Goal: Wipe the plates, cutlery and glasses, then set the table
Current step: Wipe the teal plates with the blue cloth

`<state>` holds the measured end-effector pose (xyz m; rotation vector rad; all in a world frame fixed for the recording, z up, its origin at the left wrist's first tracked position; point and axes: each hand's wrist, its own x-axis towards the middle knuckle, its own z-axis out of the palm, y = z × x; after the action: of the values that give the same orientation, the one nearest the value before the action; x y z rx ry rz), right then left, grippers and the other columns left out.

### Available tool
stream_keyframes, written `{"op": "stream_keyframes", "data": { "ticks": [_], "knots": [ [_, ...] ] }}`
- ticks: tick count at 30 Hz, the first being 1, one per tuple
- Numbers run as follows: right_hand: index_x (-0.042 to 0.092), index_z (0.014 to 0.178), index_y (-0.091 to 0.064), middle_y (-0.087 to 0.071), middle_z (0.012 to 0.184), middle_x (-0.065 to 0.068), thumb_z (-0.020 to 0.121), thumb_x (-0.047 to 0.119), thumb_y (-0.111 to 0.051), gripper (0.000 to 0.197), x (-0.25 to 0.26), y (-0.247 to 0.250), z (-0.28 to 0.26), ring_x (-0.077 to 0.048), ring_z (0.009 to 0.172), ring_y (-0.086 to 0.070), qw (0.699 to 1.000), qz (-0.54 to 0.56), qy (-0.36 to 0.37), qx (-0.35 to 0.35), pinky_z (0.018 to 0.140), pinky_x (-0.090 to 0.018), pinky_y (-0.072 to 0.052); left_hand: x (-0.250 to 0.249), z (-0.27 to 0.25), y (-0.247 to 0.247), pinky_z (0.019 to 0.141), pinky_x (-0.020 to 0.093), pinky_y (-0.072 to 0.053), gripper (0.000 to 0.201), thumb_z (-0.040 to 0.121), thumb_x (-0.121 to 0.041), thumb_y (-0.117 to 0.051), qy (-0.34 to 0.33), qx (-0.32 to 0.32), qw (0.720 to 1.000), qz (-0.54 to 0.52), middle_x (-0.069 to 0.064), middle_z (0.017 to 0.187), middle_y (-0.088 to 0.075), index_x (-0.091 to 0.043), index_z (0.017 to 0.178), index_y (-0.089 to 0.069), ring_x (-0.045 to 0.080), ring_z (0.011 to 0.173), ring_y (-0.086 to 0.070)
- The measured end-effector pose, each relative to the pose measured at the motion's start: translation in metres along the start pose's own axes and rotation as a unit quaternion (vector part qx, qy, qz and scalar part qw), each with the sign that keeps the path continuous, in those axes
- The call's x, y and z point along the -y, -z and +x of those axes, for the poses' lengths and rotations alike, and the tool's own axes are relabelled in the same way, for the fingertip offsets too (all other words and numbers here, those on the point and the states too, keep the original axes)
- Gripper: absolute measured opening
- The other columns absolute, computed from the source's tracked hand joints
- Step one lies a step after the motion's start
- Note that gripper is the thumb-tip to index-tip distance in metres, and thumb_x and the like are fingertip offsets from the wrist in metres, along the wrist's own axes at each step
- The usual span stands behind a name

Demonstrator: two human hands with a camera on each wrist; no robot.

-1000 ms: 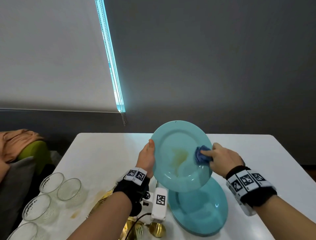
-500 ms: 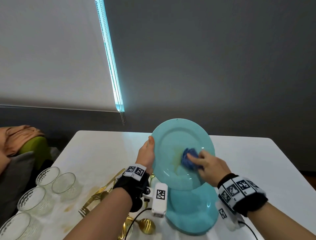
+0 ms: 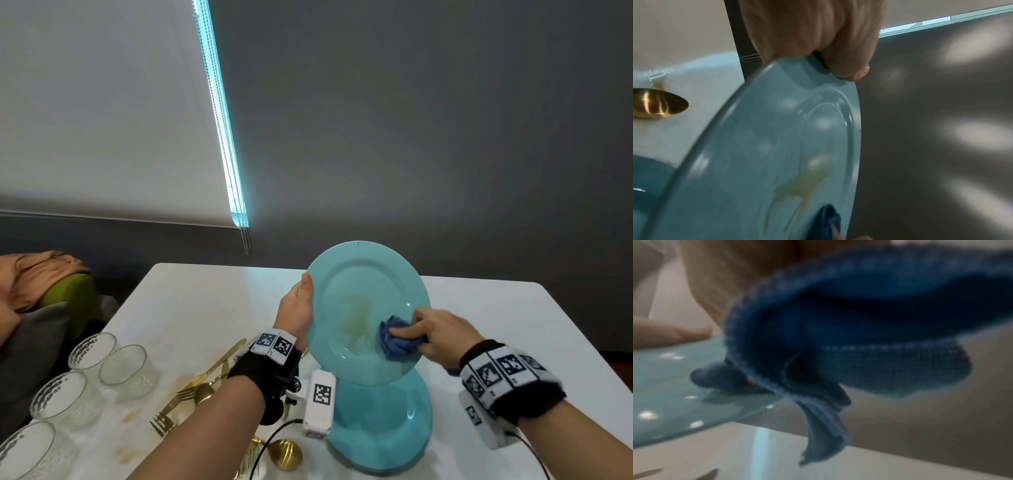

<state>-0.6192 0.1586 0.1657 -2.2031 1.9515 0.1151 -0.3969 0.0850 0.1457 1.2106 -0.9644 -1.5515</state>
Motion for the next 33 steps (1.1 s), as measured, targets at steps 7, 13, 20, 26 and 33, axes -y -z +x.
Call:
{"op": "stream_keyframes", "data": {
  "ticks": [7, 13, 20, 26, 33],
  "knots": [
    [0.036, 0.111, -0.067, -0.06, 0.082, -0.003, 0.073, 0.022, -0.058, 0.041, 0.01, -0.014, 0.005, -0.025, 0.063, -0.063, 0.969, 0.037, -0.024, -0.241, 0.048, -0.026, -0.047, -0.008, 0.001, -0.015, 0.092, 0.051, -0.051, 0.032, 0.097, -0.045, -0.037, -0.008, 0.017, 1.0, 0.005, 0.012, 0.109, -0.067, -0.025, 0.094, -0.061, 0.032, 0.101, -0.064],
    [0.051, 0.119, -0.056, -0.052, 0.105, 0.002, 0.089, 0.026, -0.051, 0.038, -0.009, -0.003, 0.001, -0.022, 0.101, -0.058, 0.995, 0.026, -0.08, -0.06, 0.077, -0.028, -0.043, -0.003, 0.002, -0.011, 0.089, 0.049, -0.052, 0.038, 0.097, -0.046, -0.038, -0.008, 0.019, 1.0, 0.02, 0.012, 0.103, -0.066, -0.018, 0.102, -0.062, 0.029, 0.092, -0.064],
    [0.051, 0.122, -0.053, -0.05, 0.103, 0.004, 0.09, 0.03, -0.05, 0.037, 0.009, -0.006, -0.003, -0.022, 0.1, -0.057, 1.0, 0.01, 0.014, -0.02, 0.073, -0.025, -0.038, -0.008, 0.001, -0.016, 0.092, 0.053, -0.05, 0.033, 0.096, -0.047, -0.04, -0.005, 0.02, 1.0, 0.024, 0.015, 0.11, -0.066, -0.023, 0.091, -0.062, 0.033, 0.099, -0.064],
    [0.043, 0.125, -0.054, -0.051, 0.106, -0.003, 0.09, 0.025, -0.05, 0.04, 0.003, 0.012, 0.001, -0.028, 0.096, -0.059, 0.975, 0.025, -0.134, -0.174, 0.075, -0.03, -0.045, -0.005, -0.004, -0.019, 0.085, 0.045, -0.054, 0.032, 0.098, -0.043, -0.038, -0.014, 0.046, 0.998, 0.037, 0.01, 0.099, -0.066, -0.021, 0.091, -0.06, 0.027, 0.085, -0.063],
    [0.051, 0.118, -0.056, -0.05, 0.098, 0.004, 0.086, 0.037, -0.038, 0.039, 0.039, -0.017, -0.013, -0.026, 0.096, -0.057, 0.994, 0.053, 0.091, 0.012, 0.072, -0.027, -0.037, -0.001, -0.011, -0.016, 0.091, 0.05, -0.052, 0.035, 0.096, -0.044, -0.039, -0.02, 0.051, 0.998, 0.042, 0.012, 0.1, -0.066, -0.021, 0.085, -0.062, 0.026, 0.089, -0.062]
  ]
}}
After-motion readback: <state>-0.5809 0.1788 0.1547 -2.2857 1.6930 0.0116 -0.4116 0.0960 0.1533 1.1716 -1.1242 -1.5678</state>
